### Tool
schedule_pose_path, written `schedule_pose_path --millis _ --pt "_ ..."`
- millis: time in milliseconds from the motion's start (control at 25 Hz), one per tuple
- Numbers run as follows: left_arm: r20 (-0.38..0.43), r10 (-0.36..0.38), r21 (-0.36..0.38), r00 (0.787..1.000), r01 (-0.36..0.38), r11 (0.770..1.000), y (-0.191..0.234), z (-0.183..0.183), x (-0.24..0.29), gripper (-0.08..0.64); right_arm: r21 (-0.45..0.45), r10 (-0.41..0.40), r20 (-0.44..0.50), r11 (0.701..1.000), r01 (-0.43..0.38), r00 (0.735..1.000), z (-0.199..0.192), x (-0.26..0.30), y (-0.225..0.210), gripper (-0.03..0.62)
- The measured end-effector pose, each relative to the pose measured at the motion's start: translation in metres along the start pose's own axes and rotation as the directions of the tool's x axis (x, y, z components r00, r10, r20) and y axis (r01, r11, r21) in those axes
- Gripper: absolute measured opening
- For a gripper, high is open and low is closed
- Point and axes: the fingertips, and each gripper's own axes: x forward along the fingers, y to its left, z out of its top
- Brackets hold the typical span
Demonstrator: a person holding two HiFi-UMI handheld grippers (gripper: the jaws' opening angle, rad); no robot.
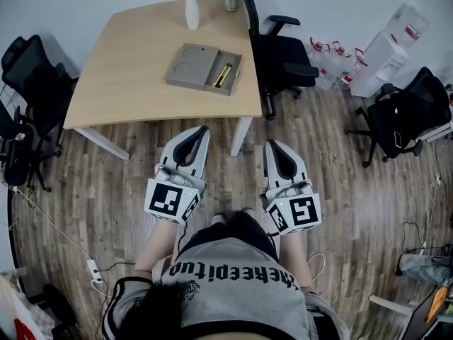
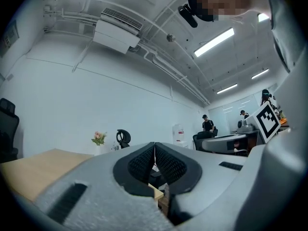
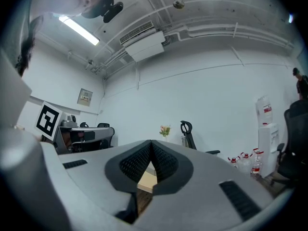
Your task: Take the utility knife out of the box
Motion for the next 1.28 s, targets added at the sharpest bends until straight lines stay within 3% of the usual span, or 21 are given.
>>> schedule_pose_path --millis 520,1280 --pt "-0.002 0.017 -0.021 1.0 -0.017 1.0 0.024 -0.004 0.029 0.018 0.011 0.011 0.002 1.0 -0.011 1.0 0.004 0.032 -0.016 0.006" --pt "-0.009 0.081 -0.026 0.997 -0.081 0.996 0.073 -0.016 0.122 0.018 0.011 0.082 0.003 0.997 -0.082 0.997 0.003 0.128 -0.079 0.006"
